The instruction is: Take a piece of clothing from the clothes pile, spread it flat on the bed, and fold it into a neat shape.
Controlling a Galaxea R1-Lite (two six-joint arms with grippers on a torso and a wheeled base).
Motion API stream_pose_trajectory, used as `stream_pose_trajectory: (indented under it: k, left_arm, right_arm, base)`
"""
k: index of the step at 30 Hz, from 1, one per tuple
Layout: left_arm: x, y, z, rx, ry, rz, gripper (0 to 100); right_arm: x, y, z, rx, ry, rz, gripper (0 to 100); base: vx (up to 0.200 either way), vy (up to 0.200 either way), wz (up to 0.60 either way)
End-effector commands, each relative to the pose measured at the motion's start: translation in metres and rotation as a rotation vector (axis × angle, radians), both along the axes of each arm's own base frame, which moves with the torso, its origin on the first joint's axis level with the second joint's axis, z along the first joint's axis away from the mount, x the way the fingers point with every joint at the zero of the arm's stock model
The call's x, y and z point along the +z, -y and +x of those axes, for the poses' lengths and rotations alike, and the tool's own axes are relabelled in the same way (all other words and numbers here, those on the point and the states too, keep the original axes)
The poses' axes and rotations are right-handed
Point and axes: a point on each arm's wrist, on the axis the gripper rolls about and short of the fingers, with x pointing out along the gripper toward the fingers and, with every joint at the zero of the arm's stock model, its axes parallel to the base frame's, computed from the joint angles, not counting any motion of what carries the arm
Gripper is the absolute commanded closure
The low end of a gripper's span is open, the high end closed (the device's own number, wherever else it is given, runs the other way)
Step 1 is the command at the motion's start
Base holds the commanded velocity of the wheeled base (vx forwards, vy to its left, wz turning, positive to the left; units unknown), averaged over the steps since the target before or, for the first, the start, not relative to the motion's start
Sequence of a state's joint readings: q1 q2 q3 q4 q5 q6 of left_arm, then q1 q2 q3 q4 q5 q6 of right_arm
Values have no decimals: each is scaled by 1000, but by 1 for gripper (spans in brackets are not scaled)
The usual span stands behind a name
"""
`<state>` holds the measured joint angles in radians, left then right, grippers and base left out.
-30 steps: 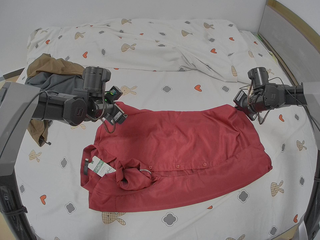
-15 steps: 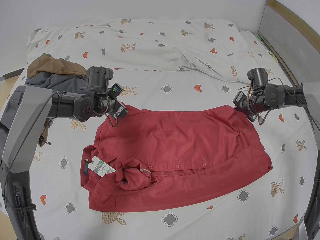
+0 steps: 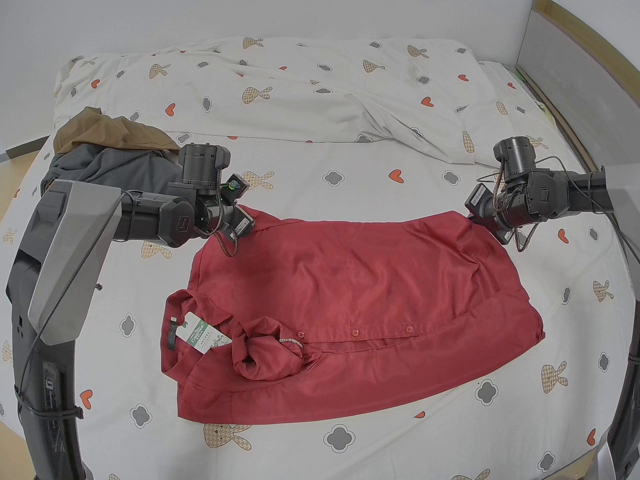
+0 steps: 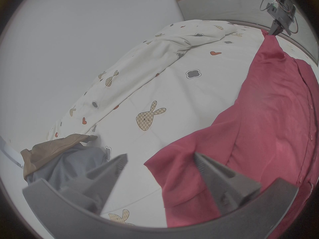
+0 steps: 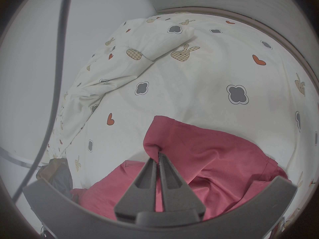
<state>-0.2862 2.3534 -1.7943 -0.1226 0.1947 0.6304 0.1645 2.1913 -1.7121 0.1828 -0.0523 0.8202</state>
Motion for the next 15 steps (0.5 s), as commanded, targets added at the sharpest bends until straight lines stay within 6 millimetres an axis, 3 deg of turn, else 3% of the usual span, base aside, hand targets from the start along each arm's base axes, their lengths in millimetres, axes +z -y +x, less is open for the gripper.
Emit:
stream_pose_trajectory:
  k: [1,11,15]
  left_arm:
    - [-5,0,3,-2,-7,-2,100]
    - [8,-2,-6,-5,2,-22,100]
    - [24,-6,-21,-15,4,-49,100]
  right_arm:
    - [-1,-2,-2,7,-5,-2,100]
    - [0,-3,-2,7,-4,0,100]
    - [1,-2,-3,4,-2,0,100]
  base:
    - [0,0,0]
    - [0,0,0]
    - [0,0,0]
